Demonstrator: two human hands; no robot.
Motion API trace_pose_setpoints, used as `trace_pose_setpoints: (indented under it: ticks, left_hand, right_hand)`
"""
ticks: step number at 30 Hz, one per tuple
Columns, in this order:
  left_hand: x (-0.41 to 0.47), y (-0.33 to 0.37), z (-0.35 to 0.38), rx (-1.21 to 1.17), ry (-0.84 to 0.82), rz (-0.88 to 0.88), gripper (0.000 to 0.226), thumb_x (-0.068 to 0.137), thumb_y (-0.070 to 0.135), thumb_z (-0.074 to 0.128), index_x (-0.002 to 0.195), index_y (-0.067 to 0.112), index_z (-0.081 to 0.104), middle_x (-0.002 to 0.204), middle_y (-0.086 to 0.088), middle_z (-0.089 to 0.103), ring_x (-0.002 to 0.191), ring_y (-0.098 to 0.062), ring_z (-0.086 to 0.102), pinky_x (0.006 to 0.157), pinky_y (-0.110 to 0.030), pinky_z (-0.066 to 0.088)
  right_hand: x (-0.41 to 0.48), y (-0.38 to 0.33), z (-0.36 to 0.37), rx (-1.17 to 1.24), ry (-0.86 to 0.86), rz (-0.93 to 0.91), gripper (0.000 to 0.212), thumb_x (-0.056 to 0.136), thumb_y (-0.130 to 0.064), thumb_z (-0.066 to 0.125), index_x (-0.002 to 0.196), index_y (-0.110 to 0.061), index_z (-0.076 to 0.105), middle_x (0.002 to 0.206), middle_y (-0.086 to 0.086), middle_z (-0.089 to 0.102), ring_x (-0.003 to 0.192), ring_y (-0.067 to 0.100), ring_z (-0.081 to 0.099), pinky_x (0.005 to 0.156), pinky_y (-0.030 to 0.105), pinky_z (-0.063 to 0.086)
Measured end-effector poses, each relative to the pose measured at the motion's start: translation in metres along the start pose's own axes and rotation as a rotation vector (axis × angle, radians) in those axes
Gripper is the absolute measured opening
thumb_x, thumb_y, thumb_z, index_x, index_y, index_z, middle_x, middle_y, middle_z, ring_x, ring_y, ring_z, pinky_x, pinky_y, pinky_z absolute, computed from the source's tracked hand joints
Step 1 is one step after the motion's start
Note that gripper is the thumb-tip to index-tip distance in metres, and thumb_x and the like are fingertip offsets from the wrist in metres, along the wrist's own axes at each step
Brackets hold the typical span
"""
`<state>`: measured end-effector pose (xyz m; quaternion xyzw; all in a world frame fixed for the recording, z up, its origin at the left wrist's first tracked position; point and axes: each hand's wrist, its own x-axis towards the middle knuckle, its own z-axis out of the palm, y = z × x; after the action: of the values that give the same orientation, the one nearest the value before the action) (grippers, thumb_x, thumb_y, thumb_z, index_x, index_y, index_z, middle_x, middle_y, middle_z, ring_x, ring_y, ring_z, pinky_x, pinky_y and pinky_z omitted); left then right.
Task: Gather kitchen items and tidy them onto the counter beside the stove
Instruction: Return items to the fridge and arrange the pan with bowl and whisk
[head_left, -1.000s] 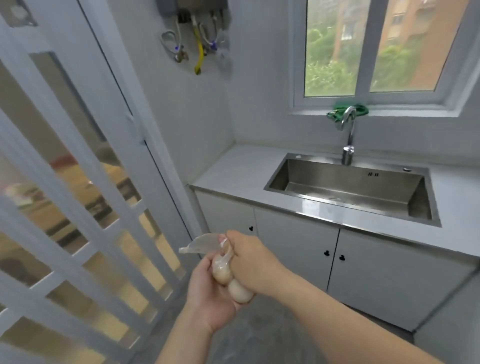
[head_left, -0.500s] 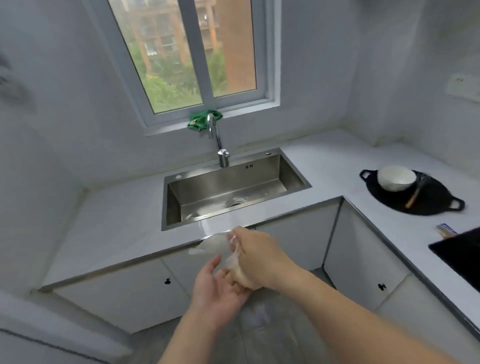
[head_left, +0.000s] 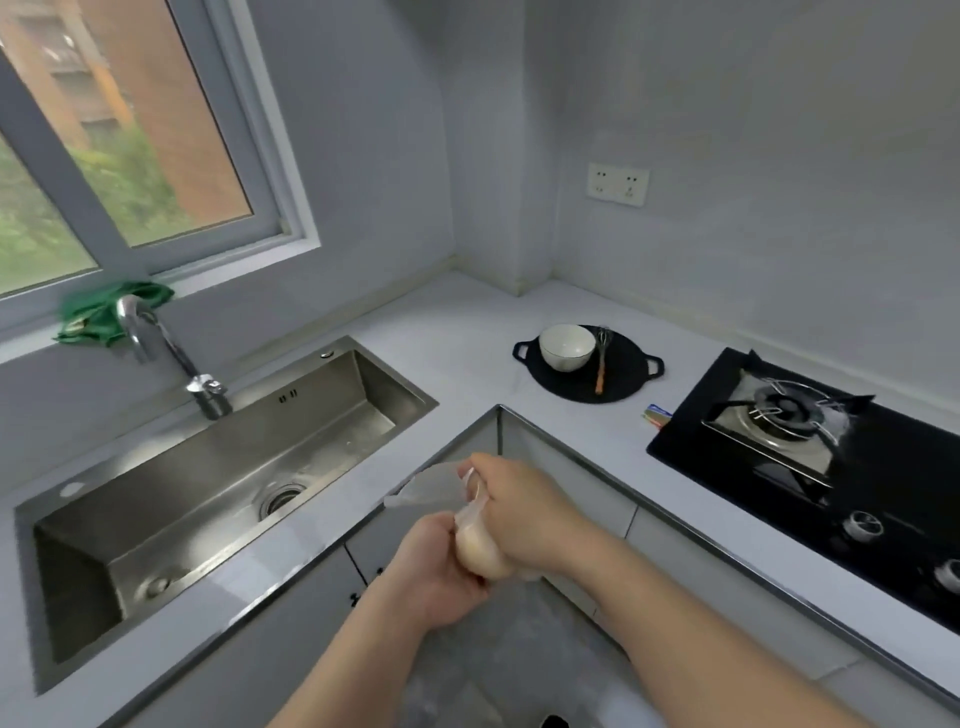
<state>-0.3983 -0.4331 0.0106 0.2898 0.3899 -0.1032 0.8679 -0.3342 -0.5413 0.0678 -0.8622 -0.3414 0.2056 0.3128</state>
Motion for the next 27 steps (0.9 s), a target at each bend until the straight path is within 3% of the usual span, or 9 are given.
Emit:
trace_pose_setpoints:
  ticks: [2, 3, 6, 9, 12, 15, 18, 21, 27]
  left_hand:
    - [0.02, 0.013, 0.014, 0.05, 0.0, -0.002, 0.034, 0.09, 0.011, 0.045, 0.109, 0.004, 0.071, 0.11, -0.013, 0.071, 0.103, -0.032, 0.067, 0.1, -0.039, 0.048]
    - [0.038, 0.024, 0.024, 0.077, -0.006, -0.003, 0.037, 0.085, 0.007, 0.045, 0.115, 0.004, 0.068, 0.111, -0.013, 0.069, 0.105, -0.033, 0.064, 0.104, -0.039, 0.045]
    - [0.07, 0.047, 0.046, 0.107, 0.006, 0.026, 0.04, 0.069, -0.004, 0.036, 0.09, 0.003, 0.069, 0.081, -0.012, 0.068, 0.079, -0.027, 0.06, 0.074, -0.034, 0.047]
    - [0.096, 0.076, 0.063, 0.116, 0.027, 0.071, 0.048, 0.066, -0.007, 0.029, 0.071, 0.005, 0.075, 0.07, -0.009, 0.059, 0.059, -0.019, 0.041, 0.062, -0.029, 0.037]
    - [0.13, 0.109, 0.067, -0.042, 0.069, 0.021, 0.032, 0.071, 0.002, 0.037, 0.08, 0.008, 0.067, 0.071, -0.006, 0.055, 0.06, -0.019, 0.042, 0.063, -0.029, 0.037]
    - [0.164, 0.143, 0.074, -0.013, 0.137, -0.032, 0.01, 0.081, 0.017, 0.047, 0.079, 0.011, 0.055, 0.063, -0.004, 0.056, 0.06, -0.021, 0.054, 0.067, -0.029, 0.041]
    - [0.206, 0.18, 0.08, 0.105, 0.138, -0.071, 0.037, 0.097, 0.04, 0.042, 0.092, 0.006, 0.055, 0.074, -0.009, 0.063, 0.063, -0.025, 0.063, 0.066, -0.031, 0.045]
    - [0.253, 0.22, 0.084, 0.249, 0.022, -0.113, 0.059, 0.098, 0.055, 0.034, 0.113, 0.004, 0.059, 0.099, -0.017, 0.066, 0.073, -0.026, 0.066, 0.068, -0.033, 0.047]
    - [0.308, 0.276, 0.095, 0.377, -0.069, -0.152, 0.032, 0.099, 0.04, 0.04, 0.104, 0.019, 0.063, 0.111, -0.009, 0.07, 0.095, -0.031, 0.071, 0.079, -0.035, 0.05]
  right_hand:
    - [0.016, 0.013, -0.011, 0.005, 0.037, 0.024, 0.04, 0.092, -0.01, 0.038, 0.126, -0.025, 0.055, 0.121, -0.001, 0.064, 0.108, 0.021, 0.06, 0.091, 0.036, 0.049]
    - [0.032, 0.025, -0.021, 0.016, 0.059, 0.029, 0.039, 0.093, -0.009, 0.038, 0.125, -0.024, 0.055, 0.12, -0.001, 0.064, 0.107, 0.02, 0.06, 0.091, 0.036, 0.049]
    - [0.072, 0.045, -0.045, 0.048, 0.084, 0.058, 0.03, 0.094, -0.009, 0.036, 0.112, -0.019, 0.058, 0.113, 0.002, 0.065, 0.102, 0.022, 0.06, 0.091, 0.04, 0.049]
    - [0.121, 0.062, -0.067, 0.032, 0.074, 0.076, 0.029, 0.089, -0.012, 0.033, 0.103, -0.021, 0.056, 0.107, 0.002, 0.064, 0.098, 0.025, 0.059, 0.086, 0.043, 0.051]
    - [0.17, 0.071, -0.082, -0.062, 0.069, 0.074, 0.021, 0.09, -0.011, 0.032, 0.081, -0.026, 0.044, 0.091, -0.001, 0.06, 0.092, 0.026, 0.055, 0.078, 0.034, 0.041]
    - [0.215, 0.07, -0.096, -0.161, 0.08, 0.055, 0.022, 0.093, -0.006, 0.033, 0.089, -0.026, 0.042, 0.1, 0.003, 0.064, 0.088, 0.023, 0.046, 0.084, 0.034, 0.031]
    - [0.256, 0.073, -0.105, -0.13, 0.065, 0.071, 0.028, 0.092, -0.008, 0.038, 0.111, -0.021, 0.054, 0.104, -0.005, 0.062, 0.091, 0.02, 0.047, 0.089, 0.032, 0.033]
    - [0.304, 0.081, -0.103, -0.096, 0.071, 0.119, 0.031, 0.088, -0.01, 0.044, 0.116, -0.018, 0.054, 0.101, 0.001, 0.062, 0.099, 0.028, 0.057, 0.077, 0.029, 0.035]
    - [0.369, 0.089, -0.11, -0.093, 0.019, 0.223, 0.031, 0.086, -0.015, 0.055, 0.116, -0.022, 0.053, 0.08, -0.012, 0.048, 0.084, 0.02, 0.054, 0.058, 0.025, 0.036]
